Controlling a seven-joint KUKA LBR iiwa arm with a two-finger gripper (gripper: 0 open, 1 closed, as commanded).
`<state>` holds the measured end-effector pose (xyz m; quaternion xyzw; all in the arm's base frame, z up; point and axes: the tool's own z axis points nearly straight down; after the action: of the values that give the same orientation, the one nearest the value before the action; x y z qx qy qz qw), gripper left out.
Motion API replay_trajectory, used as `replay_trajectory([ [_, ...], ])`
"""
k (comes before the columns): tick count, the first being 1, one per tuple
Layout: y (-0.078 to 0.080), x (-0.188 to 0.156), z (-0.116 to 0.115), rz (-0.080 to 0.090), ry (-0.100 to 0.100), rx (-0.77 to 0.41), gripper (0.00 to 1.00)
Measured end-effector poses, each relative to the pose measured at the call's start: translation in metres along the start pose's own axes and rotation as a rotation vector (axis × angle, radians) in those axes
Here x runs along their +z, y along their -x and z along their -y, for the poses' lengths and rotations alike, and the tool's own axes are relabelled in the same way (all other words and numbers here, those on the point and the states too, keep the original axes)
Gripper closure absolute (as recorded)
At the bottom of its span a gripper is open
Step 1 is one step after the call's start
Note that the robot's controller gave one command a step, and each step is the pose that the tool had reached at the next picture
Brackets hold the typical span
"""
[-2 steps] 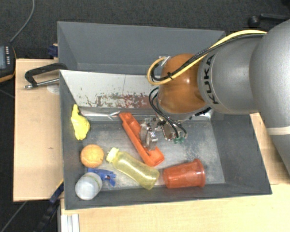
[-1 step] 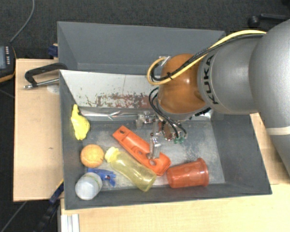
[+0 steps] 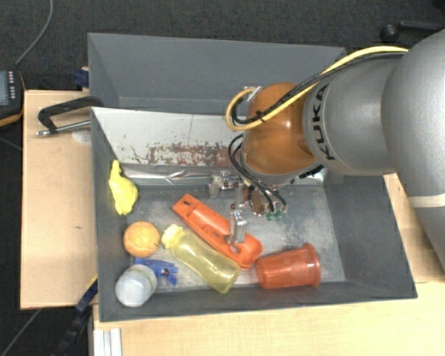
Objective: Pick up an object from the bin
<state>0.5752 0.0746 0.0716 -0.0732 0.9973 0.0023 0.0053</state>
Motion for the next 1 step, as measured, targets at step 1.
replay_trajectory([
  [1,-0.0094,0.0001,-0.0236,0.004,0.001,-0.372,1.00],
])
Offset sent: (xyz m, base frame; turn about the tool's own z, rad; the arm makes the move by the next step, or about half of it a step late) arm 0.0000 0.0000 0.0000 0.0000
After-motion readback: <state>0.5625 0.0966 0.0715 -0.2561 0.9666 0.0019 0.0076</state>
